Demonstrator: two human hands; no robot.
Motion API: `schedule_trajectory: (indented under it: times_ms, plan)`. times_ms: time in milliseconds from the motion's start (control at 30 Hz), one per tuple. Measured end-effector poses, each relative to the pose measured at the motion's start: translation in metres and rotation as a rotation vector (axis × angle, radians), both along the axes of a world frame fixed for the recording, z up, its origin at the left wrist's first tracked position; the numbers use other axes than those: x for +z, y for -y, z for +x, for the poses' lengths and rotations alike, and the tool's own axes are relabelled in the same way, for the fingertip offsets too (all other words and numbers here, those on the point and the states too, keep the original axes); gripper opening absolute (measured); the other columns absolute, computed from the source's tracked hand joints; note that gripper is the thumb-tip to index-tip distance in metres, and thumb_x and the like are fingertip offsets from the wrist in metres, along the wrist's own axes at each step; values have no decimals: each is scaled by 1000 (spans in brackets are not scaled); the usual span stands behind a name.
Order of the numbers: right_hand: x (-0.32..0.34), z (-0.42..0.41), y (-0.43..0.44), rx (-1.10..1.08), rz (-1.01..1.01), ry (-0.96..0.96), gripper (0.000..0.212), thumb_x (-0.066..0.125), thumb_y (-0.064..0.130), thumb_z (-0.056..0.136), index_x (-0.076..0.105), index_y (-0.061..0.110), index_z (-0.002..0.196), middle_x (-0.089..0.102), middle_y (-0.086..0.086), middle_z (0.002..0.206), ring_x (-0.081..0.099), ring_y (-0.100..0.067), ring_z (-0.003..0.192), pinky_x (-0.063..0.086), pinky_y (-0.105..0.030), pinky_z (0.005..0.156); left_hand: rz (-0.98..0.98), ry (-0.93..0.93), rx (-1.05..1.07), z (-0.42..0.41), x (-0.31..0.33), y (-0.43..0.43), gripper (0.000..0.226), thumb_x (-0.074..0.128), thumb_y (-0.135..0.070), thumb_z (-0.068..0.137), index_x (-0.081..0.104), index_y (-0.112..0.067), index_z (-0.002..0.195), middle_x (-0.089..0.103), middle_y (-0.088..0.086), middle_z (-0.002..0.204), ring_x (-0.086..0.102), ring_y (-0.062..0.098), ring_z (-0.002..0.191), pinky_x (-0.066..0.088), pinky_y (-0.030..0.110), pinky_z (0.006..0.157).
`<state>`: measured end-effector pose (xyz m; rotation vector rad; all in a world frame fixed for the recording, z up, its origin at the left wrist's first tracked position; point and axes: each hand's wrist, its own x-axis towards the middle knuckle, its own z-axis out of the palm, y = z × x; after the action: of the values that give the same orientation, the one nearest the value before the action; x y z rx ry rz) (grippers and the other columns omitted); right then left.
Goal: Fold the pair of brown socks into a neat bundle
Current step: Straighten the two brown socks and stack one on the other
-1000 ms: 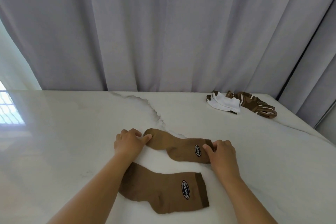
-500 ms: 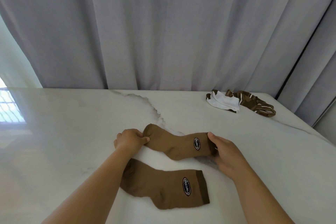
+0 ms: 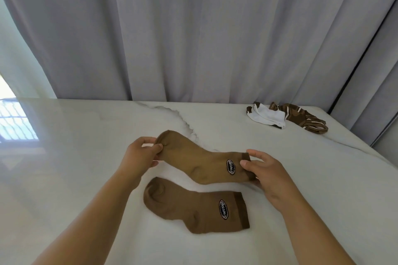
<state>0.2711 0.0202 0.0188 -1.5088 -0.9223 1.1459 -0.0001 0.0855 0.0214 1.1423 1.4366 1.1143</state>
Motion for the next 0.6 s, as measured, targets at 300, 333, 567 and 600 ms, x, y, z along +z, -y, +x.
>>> schedule_trajectory:
  times_ms: [300, 333, 567, 600]
  plan:
    - [-2, -11, 39, 68, -55, 79, 21, 61, 8, 85, 63, 23, 101, 72, -7, 83, 67, -15, 75, 55, -25, 64, -113, -55, -94, -25, -6, 50, 23, 62, -18, 85, 66, -2, 69, 65, 7, 48, 57, 17, 50, 50, 27, 57]
    - [-2, -11, 41, 59, -53, 109, 21, 61, 9, 85, 62, 23, 101, 72, -7, 84, 67, -15, 76, 55, -24, 63, -115, -71, -80, -25, -7, 52, 23, 63, -19, 85, 66, -4, 68, 66, 7, 48, 59, 17, 50, 49, 27, 56]
    - [-19, -24, 45, 51, -83, 395, 26, 57, 17, 87, 57, 24, 112, 68, -7, 98, 64, -14, 82, 49, -19, 59, -96, -281, 17, -22, -27, 56, 22, 64, -22, 83, 64, -11, 65, 67, 1, 41, 63, 20, 57, 45, 30, 58]
    - [-22, -27, 46, 52, -82, 443, 26, 56, 18, 88, 55, 24, 114, 67, -4, 96, 63, -11, 80, 46, -17, 57, -81, -328, 28, -20, -30, 56, 21, 64, -22, 83, 64, -13, 64, 67, -1, 41, 62, 19, 57, 44, 30, 58]
